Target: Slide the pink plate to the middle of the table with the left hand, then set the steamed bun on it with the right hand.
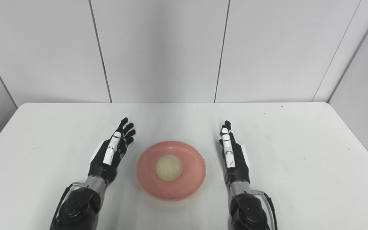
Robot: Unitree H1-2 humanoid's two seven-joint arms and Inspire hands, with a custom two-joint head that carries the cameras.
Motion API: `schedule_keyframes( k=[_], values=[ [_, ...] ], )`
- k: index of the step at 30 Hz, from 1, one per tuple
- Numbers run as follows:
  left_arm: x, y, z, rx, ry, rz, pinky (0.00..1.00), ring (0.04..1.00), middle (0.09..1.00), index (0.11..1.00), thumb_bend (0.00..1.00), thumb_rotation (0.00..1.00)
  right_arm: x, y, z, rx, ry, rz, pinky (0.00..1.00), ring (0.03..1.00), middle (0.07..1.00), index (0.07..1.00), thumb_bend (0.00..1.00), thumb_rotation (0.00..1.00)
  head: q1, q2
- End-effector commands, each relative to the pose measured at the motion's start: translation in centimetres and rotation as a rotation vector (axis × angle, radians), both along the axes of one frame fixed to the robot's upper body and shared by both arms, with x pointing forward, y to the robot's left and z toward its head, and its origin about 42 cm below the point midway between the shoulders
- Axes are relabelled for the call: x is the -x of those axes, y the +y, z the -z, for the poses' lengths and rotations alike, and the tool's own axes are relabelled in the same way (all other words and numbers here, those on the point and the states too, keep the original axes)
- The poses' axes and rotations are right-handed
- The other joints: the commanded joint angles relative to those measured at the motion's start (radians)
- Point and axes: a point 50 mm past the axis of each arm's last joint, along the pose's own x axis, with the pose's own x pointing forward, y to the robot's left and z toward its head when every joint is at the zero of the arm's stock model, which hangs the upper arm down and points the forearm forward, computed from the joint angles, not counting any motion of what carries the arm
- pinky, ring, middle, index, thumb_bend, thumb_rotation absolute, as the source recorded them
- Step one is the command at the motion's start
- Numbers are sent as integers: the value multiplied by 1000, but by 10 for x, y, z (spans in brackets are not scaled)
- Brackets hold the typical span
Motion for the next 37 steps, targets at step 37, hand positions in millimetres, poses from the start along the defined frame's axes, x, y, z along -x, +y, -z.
schedule_keyframes(
  k=[37],
  values=[
    [18, 9, 33, -50, 174, -18, 982, 960, 976, 985, 358, 1000, -13, -17, 25, 17, 41, 1, 980, 968, 978, 986, 267, 1000, 13, 0]
  ],
)
